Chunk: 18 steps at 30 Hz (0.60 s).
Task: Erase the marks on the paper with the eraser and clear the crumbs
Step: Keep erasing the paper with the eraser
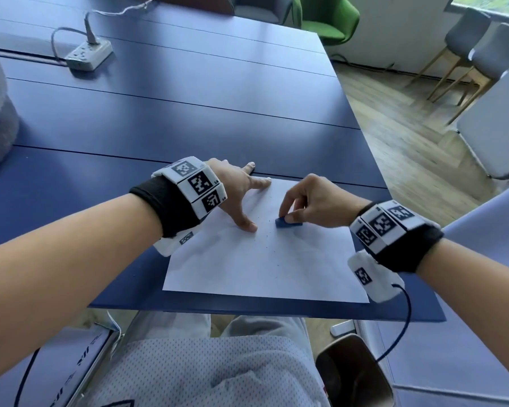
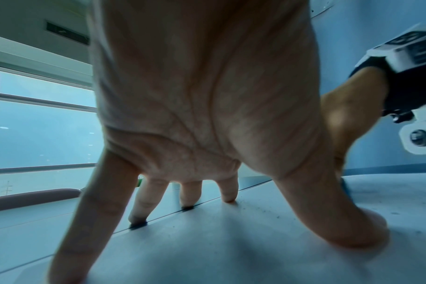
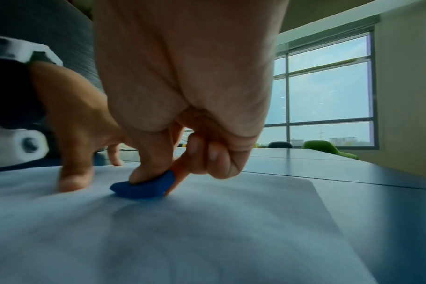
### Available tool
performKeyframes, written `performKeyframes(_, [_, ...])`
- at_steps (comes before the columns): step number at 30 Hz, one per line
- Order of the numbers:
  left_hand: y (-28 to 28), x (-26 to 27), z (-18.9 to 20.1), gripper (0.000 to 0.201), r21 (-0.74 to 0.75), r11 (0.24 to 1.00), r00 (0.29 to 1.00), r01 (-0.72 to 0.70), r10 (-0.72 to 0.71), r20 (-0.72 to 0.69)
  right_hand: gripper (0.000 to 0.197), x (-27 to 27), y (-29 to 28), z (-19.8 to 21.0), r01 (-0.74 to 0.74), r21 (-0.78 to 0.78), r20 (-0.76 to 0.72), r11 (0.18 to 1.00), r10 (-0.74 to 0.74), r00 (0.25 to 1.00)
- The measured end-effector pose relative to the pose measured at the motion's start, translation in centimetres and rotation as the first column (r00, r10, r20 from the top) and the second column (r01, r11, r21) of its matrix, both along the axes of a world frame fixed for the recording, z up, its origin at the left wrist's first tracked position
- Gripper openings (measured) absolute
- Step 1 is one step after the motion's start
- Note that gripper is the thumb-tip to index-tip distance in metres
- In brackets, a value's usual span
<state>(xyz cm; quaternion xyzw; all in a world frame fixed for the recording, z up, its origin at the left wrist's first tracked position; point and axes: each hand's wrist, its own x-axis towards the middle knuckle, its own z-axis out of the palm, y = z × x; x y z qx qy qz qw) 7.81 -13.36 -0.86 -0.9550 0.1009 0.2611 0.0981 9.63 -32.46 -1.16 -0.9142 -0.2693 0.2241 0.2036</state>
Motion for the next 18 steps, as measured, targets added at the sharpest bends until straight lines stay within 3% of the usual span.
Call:
performKeyframes(5, [0.0, 0.1, 0.0, 0.112, -0.003, 1.000, 1.000, 0.003, -0.003, -0.003, 0.008, 1.9, 0.2, -0.3, 0.144, 0.094, 0.060, 0.985, -0.150, 0.987])
performKeyframes(10, [-0.1, 0.0, 0.0, 0.113, -0.003, 1.000, 1.000, 0.004, -0.004, -0.005, 0.011, -0.8, -0.2, -0.3, -0.092, -0.009, -0.104, 0.996, 0.091, 0.990])
performKeyframes(14, [0.0, 0.1, 0.0, 0.112, -0.014, 1.000, 1.000, 0.004, -0.005, -0.006, 0.011, 2.1, -0.1, -0.6, 0.102, 0.076, 0.114, 0.992, -0.110, 0.987])
performKeyframes(16, [0.0, 0.1, -0.1, 0.113, -0.009, 1.000, 1.000, 0.007, -0.007, -0.003, 0.011, 2.1, -0.4, -1.0, 0.157, 0.126, 0.113, 0.980, -0.171, 0.979])
performKeyframes(18, [0.0, 0.1, -0.1, 0.113, -0.006, 1.000, 1.000, 0.011, -0.011, 0.001, 0.013, 0.0, -1.0, -1.1, 0.089, 0.103, 0.046, 0.991, -0.094, 0.994])
